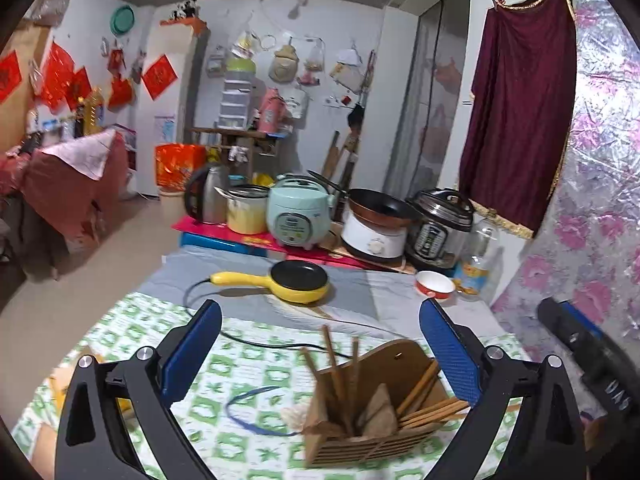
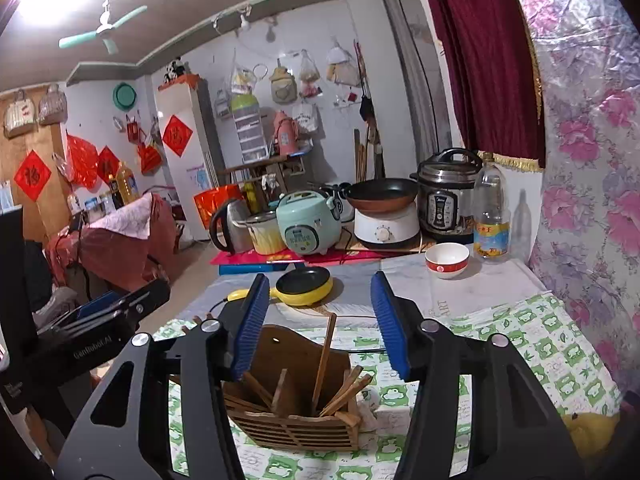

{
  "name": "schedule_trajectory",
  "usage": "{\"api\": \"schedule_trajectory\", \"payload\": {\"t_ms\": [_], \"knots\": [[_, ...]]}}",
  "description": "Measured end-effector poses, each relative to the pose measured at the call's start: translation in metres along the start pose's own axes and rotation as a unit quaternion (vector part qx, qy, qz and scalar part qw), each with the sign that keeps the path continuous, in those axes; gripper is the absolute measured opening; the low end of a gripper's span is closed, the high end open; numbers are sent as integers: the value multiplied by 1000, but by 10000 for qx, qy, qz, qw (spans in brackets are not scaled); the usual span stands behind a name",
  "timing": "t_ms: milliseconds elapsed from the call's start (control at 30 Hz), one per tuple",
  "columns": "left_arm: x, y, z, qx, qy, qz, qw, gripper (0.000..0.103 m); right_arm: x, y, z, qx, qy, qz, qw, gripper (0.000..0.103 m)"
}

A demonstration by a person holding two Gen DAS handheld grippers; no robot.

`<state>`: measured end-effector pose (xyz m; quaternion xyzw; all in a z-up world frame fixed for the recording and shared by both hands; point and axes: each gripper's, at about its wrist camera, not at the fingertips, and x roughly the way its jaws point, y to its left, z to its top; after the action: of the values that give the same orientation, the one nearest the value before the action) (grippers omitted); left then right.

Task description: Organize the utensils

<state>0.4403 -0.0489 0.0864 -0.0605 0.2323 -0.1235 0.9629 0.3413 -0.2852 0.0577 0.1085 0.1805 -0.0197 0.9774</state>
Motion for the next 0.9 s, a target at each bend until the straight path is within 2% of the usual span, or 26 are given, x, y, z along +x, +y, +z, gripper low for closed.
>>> {"api": "schedule_trajectory", "payload": {"t_ms": [67,200,300,400,533,667,767,900], "knots": [[-12,5,-2,-34,0,53,10000,97,-14,3,-1,46,-69,12,10000,56],[-39,8,-7,-69,-121,105,9998,97,-44,10,-4,-47,-229,-22,9997,66],[-60,2,-12,99,-251,251,9993,97,-68,15,-7,-163,-416,-154,9989,73],[-74,-1,-30,260,-347,380,9983,97,-82,12,-11,-65,-456,-221,9987,76],[-67,1,-63,225,-174,510,9983,97,-81,-5,-33,171,-317,-324,9988,78],[-50,-5,-90,484,-141,709,9962,97,-62,-15,-66,142,-32,-551,9984,78],[-43,-10,-99,713,-108,775,9944,97,-50,-12,-80,-139,32,-824,9965,78],[-42,-9,-101,671,-60,731,9950,97,-42,-14,-86,-160,193,-760,9968,78]]}}
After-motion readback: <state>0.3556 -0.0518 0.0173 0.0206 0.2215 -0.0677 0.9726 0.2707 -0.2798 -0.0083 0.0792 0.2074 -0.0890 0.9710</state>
